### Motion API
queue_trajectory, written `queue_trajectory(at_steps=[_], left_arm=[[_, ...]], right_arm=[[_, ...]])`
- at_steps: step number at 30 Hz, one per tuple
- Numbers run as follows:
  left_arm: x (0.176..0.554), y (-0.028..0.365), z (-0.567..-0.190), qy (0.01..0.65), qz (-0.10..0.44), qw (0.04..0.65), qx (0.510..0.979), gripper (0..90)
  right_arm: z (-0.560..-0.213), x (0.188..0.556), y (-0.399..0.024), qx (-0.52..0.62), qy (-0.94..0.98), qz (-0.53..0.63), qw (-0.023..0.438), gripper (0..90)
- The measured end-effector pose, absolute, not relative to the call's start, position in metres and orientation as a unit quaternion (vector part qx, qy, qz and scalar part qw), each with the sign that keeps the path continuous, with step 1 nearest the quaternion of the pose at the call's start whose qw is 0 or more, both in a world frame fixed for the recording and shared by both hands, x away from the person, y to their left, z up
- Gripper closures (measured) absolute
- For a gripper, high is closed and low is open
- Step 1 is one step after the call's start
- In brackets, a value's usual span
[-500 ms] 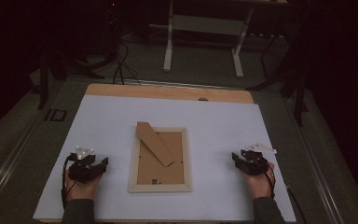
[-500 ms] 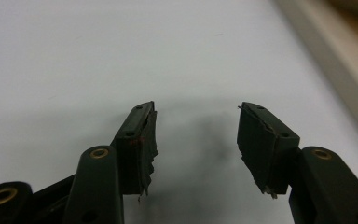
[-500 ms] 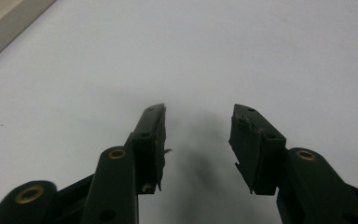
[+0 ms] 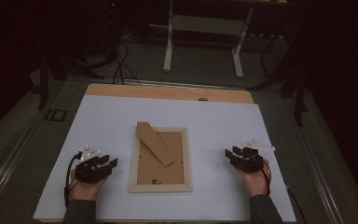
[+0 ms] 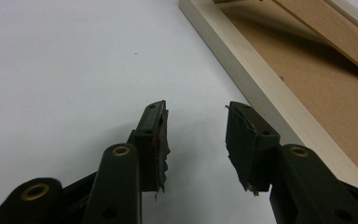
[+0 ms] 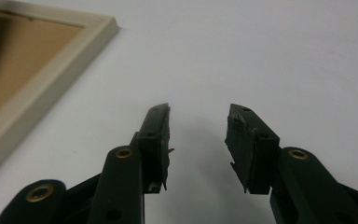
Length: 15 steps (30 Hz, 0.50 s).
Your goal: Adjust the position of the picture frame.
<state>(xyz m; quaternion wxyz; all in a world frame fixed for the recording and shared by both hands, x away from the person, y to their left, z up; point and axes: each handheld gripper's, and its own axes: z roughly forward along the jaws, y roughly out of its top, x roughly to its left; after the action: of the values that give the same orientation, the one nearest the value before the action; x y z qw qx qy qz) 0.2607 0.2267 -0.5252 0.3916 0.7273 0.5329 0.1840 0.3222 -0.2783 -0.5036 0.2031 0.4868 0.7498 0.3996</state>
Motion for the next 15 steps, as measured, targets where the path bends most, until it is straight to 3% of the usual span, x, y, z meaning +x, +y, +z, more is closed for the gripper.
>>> queue_trajectory(at_steps=[15], left_arm=[[0.258,0.216,-0.525,0.498,0.165,0.403,0.749,59.3]], right_arm=[[-0.498,0.332,-0.255,0.461,0.771,0.399,0.183,55.9]])
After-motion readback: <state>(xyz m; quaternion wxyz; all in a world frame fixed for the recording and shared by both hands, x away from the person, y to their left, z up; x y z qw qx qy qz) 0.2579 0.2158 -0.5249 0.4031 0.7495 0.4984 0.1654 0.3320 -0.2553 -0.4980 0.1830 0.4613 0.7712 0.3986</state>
